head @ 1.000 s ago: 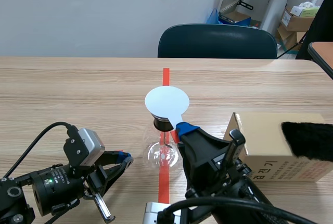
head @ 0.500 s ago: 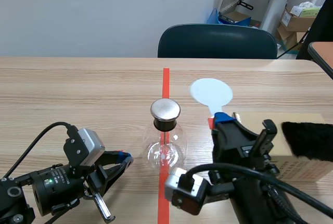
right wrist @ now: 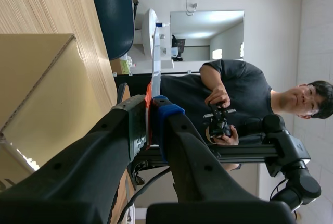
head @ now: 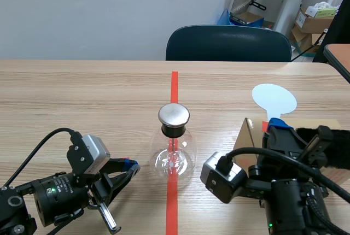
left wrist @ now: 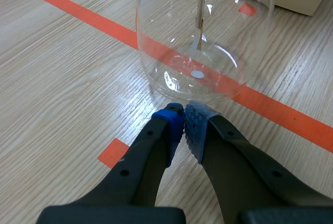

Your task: Do the electroscope experiment

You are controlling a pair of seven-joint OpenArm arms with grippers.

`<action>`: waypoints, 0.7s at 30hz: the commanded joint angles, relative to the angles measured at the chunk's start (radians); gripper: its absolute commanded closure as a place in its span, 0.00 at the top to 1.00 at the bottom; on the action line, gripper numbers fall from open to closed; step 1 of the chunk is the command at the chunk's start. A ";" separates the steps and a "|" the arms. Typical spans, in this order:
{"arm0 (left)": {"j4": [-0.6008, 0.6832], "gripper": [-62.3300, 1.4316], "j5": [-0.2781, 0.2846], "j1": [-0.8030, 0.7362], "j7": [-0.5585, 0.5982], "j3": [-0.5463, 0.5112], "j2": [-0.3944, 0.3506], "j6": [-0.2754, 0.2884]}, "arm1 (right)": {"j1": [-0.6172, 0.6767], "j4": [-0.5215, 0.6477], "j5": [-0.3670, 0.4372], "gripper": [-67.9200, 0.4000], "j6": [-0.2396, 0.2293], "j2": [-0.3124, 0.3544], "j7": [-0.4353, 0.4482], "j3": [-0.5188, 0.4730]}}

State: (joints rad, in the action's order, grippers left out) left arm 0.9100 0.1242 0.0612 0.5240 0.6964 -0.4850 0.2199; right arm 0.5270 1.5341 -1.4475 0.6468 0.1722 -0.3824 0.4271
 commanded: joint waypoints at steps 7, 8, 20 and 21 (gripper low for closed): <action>0.016 0.11 0.010 0.003 0.010 0.001 0.005 0.003 | -0.011 0.016 0.000 0.03 0.011 0.002 -0.010 -0.007; 0.016 0.11 0.010 0.003 0.010 0.001 0.005 0.003 | -0.011 0.016 0.000 0.03 0.011 0.002 0.000 -0.007; 0.016 0.11 0.010 0.003 0.010 0.001 0.005 0.003 | -0.011 0.016 0.000 0.03 0.011 0.002 0.224 -0.007; 0.016 0.11 0.010 0.003 0.010 0.001 0.005 0.003 | -0.011 0.016 0.000 0.03 0.011 0.002 0.249 -0.007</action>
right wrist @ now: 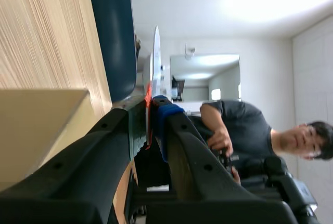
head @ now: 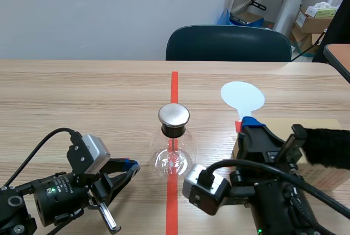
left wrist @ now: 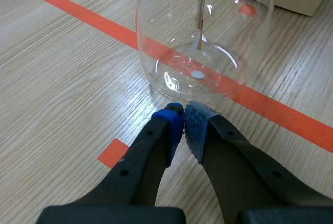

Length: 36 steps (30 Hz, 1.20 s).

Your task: Do the electroscope experiment

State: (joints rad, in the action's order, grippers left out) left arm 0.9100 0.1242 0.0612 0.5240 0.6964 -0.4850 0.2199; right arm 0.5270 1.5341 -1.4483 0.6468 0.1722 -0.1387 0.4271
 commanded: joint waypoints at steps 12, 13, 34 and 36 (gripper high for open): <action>0.016 0.11 0.010 0.003 0.010 0.001 0.005 0.003 | -0.011 0.016 0.000 0.03 0.011 0.002 0.240 -0.007; 0.016 0.11 0.010 0.003 0.010 0.001 0.005 0.003 | -0.011 0.016 0.000 0.03 0.011 0.002 0.254 -0.007; 0.016 0.11 0.010 0.003 0.010 0.001 0.005 0.003 | -0.011 0.016 0.000 0.03 0.011 0.002 0.415 -0.007; 0.016 0.11 0.010 0.003 0.010 0.001 0.005 0.003 | -0.011 0.016 0.000 0.03 0.011 0.002 0.415 -0.007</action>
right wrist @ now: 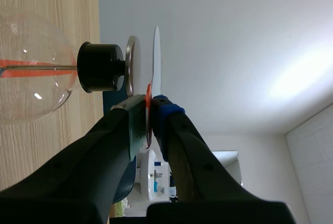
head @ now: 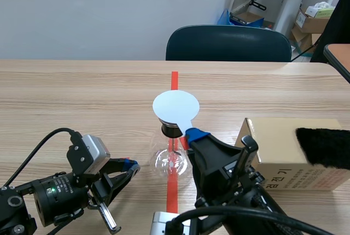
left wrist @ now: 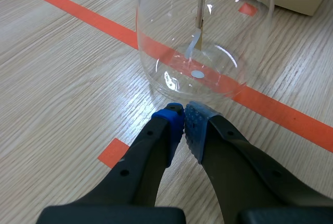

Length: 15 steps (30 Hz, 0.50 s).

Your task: Do the electroscope experiment

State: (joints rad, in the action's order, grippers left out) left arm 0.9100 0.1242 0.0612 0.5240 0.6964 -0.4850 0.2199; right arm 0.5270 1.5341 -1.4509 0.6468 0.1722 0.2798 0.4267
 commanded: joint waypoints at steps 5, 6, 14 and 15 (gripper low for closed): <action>0.016 0.11 0.010 0.003 0.010 0.001 0.005 0.003 | -0.011 0.016 0.003 0.03 0.011 0.002 -0.003 -0.007; 0.016 0.11 0.010 0.003 0.010 0.001 0.005 0.003 | -0.011 0.016 0.003 0.03 0.011 0.002 -0.003 -0.007; 0.016 0.11 0.010 0.003 0.010 0.001 0.005 0.003 | -0.011 0.016 0.003 0.03 0.011 0.002 -0.038 -0.007; 0.016 0.11 0.010 0.003 0.010 0.001 0.005 0.003 | -0.011 0.016 0.003 0.03 0.011 0.002 -0.053 -0.007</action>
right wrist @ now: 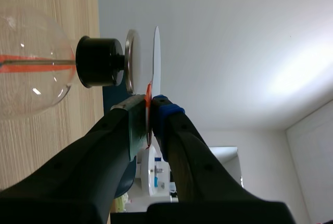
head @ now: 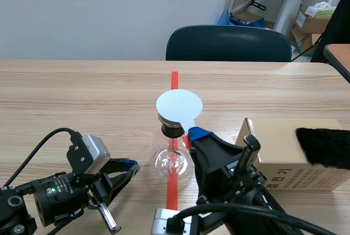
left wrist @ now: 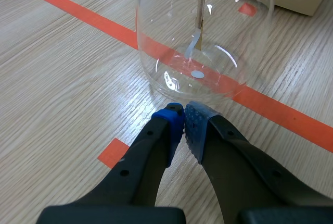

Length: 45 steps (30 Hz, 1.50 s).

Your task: Do the electroscope experiment

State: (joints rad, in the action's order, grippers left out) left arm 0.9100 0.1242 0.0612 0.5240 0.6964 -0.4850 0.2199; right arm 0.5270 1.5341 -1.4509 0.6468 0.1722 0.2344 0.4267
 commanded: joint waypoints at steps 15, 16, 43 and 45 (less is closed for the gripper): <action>0.016 0.11 0.010 0.003 0.011 0.001 0.005 0.003 | -0.011 0.016 0.003 0.03 0.011 0.002 -0.354 -0.007; 0.016 0.11 0.010 0.003 0.011 0.001 0.005 0.003 | -0.011 0.016 0.003 0.03 0.011 0.002 -0.373 -0.007; 0.016 0.11 0.010 0.003 0.011 0.001 0.005 0.003 | -0.011 0.016 0.003 0.03 0.011 0.002 -0.499 -0.007; 0.016 0.11 0.010 0.003 0.011 0.001 0.005 0.003 | -0.011 0.016 0.003 0.03 0.011 0.002 -0.499 -0.006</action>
State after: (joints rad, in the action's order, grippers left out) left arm 0.9100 0.1242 0.0612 0.5240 0.6964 -0.4850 0.2199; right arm 0.5270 1.5341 -1.4479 0.6468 0.1722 -0.2630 0.4271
